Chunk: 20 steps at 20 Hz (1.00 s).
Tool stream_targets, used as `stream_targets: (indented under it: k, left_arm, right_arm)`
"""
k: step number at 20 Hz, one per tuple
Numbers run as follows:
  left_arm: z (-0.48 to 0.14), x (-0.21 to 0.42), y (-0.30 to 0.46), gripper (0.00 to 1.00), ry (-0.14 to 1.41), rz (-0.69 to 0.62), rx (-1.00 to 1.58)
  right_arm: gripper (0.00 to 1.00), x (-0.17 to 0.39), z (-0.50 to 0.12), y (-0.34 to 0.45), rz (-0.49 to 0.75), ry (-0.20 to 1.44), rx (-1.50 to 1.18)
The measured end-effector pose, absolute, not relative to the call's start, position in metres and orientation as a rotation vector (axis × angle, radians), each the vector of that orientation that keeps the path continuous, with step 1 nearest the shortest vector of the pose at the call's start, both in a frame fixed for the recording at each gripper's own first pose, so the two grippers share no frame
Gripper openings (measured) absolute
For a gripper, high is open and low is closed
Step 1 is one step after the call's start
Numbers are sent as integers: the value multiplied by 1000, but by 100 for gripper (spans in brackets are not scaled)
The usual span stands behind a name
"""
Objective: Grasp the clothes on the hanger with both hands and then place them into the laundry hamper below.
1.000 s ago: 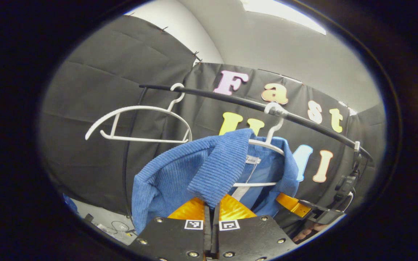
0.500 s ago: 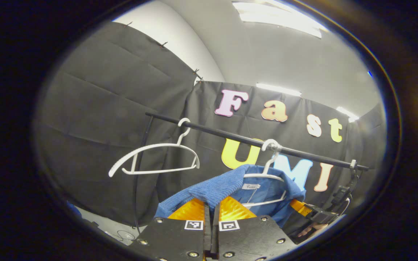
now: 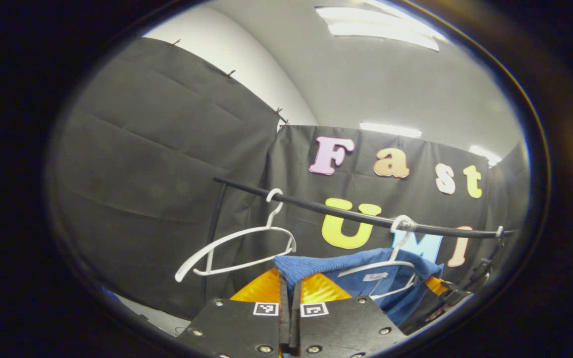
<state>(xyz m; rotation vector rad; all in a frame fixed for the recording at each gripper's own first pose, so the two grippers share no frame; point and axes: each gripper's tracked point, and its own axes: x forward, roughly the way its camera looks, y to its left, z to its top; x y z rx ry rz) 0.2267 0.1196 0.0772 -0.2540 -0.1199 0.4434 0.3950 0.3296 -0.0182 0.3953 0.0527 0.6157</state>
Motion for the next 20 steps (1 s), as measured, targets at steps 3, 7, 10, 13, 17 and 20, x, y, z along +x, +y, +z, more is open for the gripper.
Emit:
stream_targets:
  k: [3, 7, 10, 13, 17, 20]
  left_arm:
    - [85, 227, 130, 0, -119, 446, -168]
    - [93, 228, 134, 5, -140, 433, -218]
    - [97, 232, 140, 1, -151, 434, -190]
    - [108, 235, 150, 5, -150, 433, -92]
    - [100, 241, 169, 5, -126, 399, -190]
    - [93, 244, 187, 5, -109, 409, -180]
  right_arm:
    - [0, 399, -11, 336, 607, 33, 425]
    - [0, 410, -8, 339, 575, -22, 430]
    - [0, 420, -1, 338, 555, -131, 362]
    - [0, 423, 11, 344, 562, -233, 288]
    - [0, 413, 1, 357, 630, -231, 255]
    - [0, 410, -6, 358, 661, -236, 221]
